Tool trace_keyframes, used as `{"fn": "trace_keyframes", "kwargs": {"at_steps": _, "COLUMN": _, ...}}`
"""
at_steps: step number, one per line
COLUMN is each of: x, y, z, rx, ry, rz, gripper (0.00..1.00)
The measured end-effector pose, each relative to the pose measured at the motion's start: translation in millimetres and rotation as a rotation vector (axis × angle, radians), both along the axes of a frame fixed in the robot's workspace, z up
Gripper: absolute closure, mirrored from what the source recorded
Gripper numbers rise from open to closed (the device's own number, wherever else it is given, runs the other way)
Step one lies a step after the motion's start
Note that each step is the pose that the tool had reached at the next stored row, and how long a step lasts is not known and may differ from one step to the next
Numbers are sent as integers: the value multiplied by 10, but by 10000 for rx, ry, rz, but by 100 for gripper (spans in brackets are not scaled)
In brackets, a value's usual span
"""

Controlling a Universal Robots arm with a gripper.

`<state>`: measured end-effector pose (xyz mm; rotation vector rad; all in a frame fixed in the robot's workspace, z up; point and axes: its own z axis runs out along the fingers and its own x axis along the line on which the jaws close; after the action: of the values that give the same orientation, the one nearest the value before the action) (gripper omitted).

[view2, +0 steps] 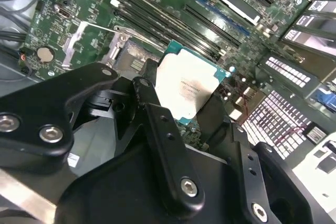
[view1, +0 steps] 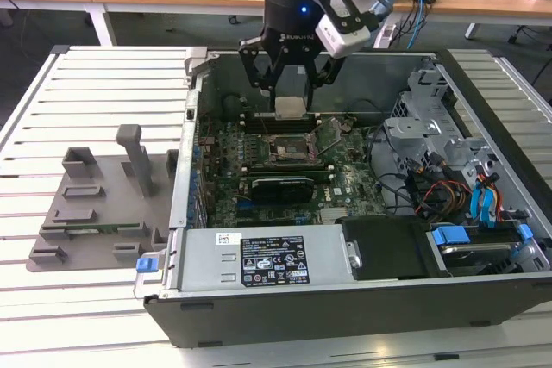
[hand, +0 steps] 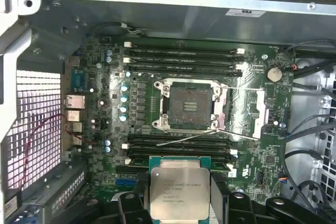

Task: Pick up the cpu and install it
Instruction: 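Pick up the cpu and move it towards the insertion slot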

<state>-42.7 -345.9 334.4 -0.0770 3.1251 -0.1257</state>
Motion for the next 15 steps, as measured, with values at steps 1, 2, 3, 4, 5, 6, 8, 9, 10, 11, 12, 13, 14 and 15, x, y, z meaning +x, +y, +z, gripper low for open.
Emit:
{"fn": "trace_keyframes", "kwargs": {"at_steps": 1, "x": 44, "y": 0, "z": -14, "rx": -9, "ry": 0, "rz": 2, "gripper": 45}}
{"fn": "trace_keyframes", "kwargs": {"at_steps": 2, "x": 74, "y": 0, "z": -25, "rx": -14, "ry": 1, "rz": 1, "gripper": 45}}
{"fn": "trace_keyframes", "kwargs": {"at_steps": 3, "x": 103, "y": 0, "z": -34, "rx": -15, "ry": 0, "rz": 1, "gripper": 45}}
{"fn": "trace_keyframes", "kwargs": {"at_steps": 4, "x": 135, "y": 0, "z": -41, "rx": -17, "ry": 0, "rz": 1, "gripper": 45}}
{"fn": "trace_keyframes", "kwargs": {"at_steps": 5, "x": 164, "y": 0, "z": -46, "rx": -18, "ry": 0, "rz": 2, "gripper": 45}}
{"fn": "trace_keyframes", "kwargs": {"at_steps": 6, "x": 185, "y": 0, "z": -51, "rx": -18, "ry": 0, "rz": 1, "gripper": 45}}
{"fn": "trace_keyframes", "kwargs": {"at_steps": 8, "x": 237, "y": 1, "z": -62, "rx": -20, "ry": 1, "rz": 1, "gripper": 45}}
{"fn": "trace_keyframes", "kwargs": {"at_steps": 9, "x": 249, "y": 1, "z": -69, "rx": -20, "ry": 1, "rz": 2, "gripper": 45}}
{"fn": "trace_keyframes", "kwargs": {"at_steps": 10, "x": 259, "y": 1, "z": -85, "rx": -19, "ry": 0, "rz": 1, "gripper": 45}}
{"fn": "trace_keyframes", "kwargs": {"at_steps": 11, "x": 267, "y": 1, "z": -99, "rx": -19, "ry": 1, "rz": 1, "gripper": 45}}
{"fn": "trace_keyframes", "kwargs": {"at_steps": 12, "x": 273, "y": 1, "z": -108, "rx": -19, "ry": 0, "rz": 1, "gripper": 45}}
{"fn": "trace_keyframes", "kwargs": {"at_steps": 13, "x": 276, "y": 1, "z": -113, "rx": -19, "ry": 0, "rz": 1, "gripper": 45}}
{"fn": "trace_keyframes", "kwargs": {"at_steps": 14, "x": 279, "y": 1, "z": -118, "rx": -18, "ry": 1, "rz": 2, "gripper": 45}}
{"fn": "trace_keyframes", "kwargs": {"at_steps": 15, "x": 281, "y": 1, "z": -121, "rx": -18, "ry": 0, "rz": 1, "gripper": 45}}
